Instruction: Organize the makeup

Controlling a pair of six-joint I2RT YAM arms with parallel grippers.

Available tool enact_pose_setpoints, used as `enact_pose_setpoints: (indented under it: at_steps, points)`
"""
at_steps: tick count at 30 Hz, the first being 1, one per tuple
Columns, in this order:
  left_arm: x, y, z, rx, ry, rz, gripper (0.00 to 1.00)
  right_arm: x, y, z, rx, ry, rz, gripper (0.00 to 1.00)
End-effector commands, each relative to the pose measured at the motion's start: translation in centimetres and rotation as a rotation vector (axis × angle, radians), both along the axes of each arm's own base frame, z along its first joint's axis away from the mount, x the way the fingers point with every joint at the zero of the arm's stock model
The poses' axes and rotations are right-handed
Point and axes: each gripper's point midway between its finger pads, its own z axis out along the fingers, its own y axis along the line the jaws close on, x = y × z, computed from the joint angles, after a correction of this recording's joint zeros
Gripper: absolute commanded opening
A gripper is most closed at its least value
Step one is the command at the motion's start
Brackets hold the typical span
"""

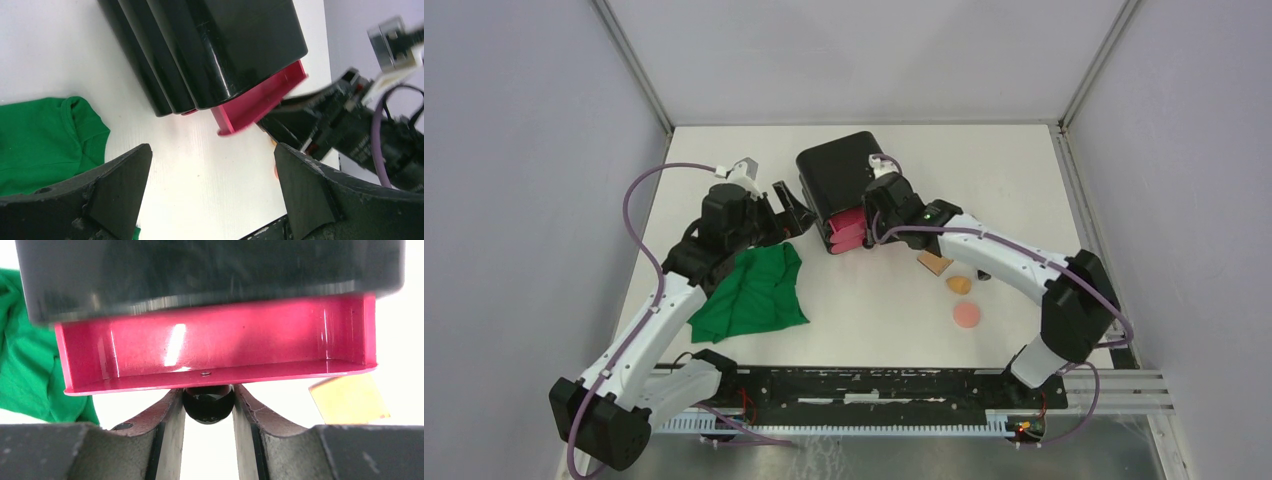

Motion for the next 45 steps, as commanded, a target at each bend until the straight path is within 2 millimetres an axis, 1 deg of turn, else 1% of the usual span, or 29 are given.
enact_pose_setpoints:
  at_steps: [1, 3, 6, 9, 10, 13, 14, 15, 16, 18, 20, 24, 26, 27, 29, 31, 32, 34, 36, 38, 40, 43, 45]
  points:
    - [0.5, 0.6, 0.9, 0.036, -0.047, 0.007, 1.00, -2.7, -2.0, 2.1, 0.024, -0.047, 0.014, 0.20]
    - [0.7, 0.6, 0.5, 0.043, -0.040, 0.008, 1.00, -3.9, -2.8, 1.8, 0.029, -0.031, 0.010, 0.21]
    - [0.9, 0.4, 0.2, 0.043, -0.032, 0.003, 1.00, -5.3, -3.6, 1.5, 0.049, -0.012, 0.007, 0.21]
    - [1.1, 0.1, 0.0, 0.037, -0.028, -0.005, 1.00, -6.0, -4.2, 1.2, 0.051, -0.004, -0.003, 0.22]
    - [1.2, 0.0, 0.0, 0.035, -0.027, -0.009, 1.00, -6.0, -4.3, 1.1, 0.051, -0.004, -0.005, 0.26]
    - [1.2, -0.1, 0.0, 0.034, -0.025, -0.012, 1.00, -6.1, -4.1, 0.9, 0.051, 0.003, 0.009, 0.43]
    - [1.2, -0.1, -0.1, 0.035, -0.024, -0.014, 1.00, -6.2, -4.0, 0.9, 0.050, 0.006, 0.014, 0.50]
    - [1.2, -0.1, -0.1, 0.036, -0.023, -0.014, 1.00, -6.1, -3.9, 1.1, 0.050, 0.004, 0.018, 0.58]
    - [1.2, -0.1, -0.1, 0.038, -0.023, -0.013, 1.00, -6.2, -4.0, 1.2, 0.046, 0.005, 0.020, 0.65]
    - [1.1, 0.1, -0.1, 0.043, -0.025, -0.010, 1.00, -6.3, -4.3, 1.7, 0.038, -0.001, 0.021, 0.74]
    - [1.0, 0.0, 0.0, 0.048, -0.029, -0.022, 1.00, -6.6, -5.0, 2.0, 0.022, 0.001, 0.012, 0.80]
    - [0.9, 0.3, 0.5, 0.060, -0.038, -0.022, 1.00, -7.7, -6.0, 3.5, 0.033, -0.008, 0.018, 0.81]
    - [0.9, 0.5, 0.8, 0.070, -0.044, -0.016, 1.00, -8.2, -6.9, 4.5, 0.027, -0.023, 0.020, 0.80]
    - [0.9, 0.6, 1.0, 0.074, -0.048, -0.015, 1.00, -8.4, -7.6, 5.1, 0.010, -0.044, 0.015, 0.81]
    - [0.9, 0.7, 1.2, 0.081, -0.054, -0.013, 1.00, -8.1, -10.4, 6.5, -0.049, -0.101, -0.067, 0.82]
    - [0.7, 0.9, 1.2, 0.091, -0.057, -0.013, 1.00, -7.8, -12.5, 7.8, -0.068, -0.166, -0.131, 0.85]
    - [0.7, 1.1, 1.2, 0.101, -0.061, -0.005, 1.00, -7.6, -13.4, 8.2, -0.068, -0.188, -0.163, 0.86]
    - [0.7, 1.7, 1.3, 0.121, -0.073, 0.010, 1.00, -6.9, -15.4, 8.0, -0.088, -0.191, -0.231, 0.88]
    - [0.4, 2.0, 1.3, 0.137, -0.076, 0.010, 1.00, -5.9, -17.9, 6.9, -0.109, -0.139, -0.322, 0.89]
    - [-0.1, 1.7, 1.2, 0.142, -0.064, -0.019, 0.99, -4.8, -19.6, 5.1, -0.086, -0.060, -0.398, 0.89]
    - [-0.6, 1.6, 0.8, 0.145, -0.040, -0.040, 0.99, -3.6, -20.3, 3.4, -0.041, 0.008, -0.451, 0.89]
    - [-1.3, 2.1, 0.4, 0.155, -0.030, -0.033, 0.99, -1.3, -21.1, 1.9, -0.005, 0.052, -0.512, 0.88]
    - [-1.7, 2.5, 0.4, 0.156, -0.037, -0.013, 0.99, 0.6, -21.5, 1.0, 0.015, 0.066, -0.533, 0.85]
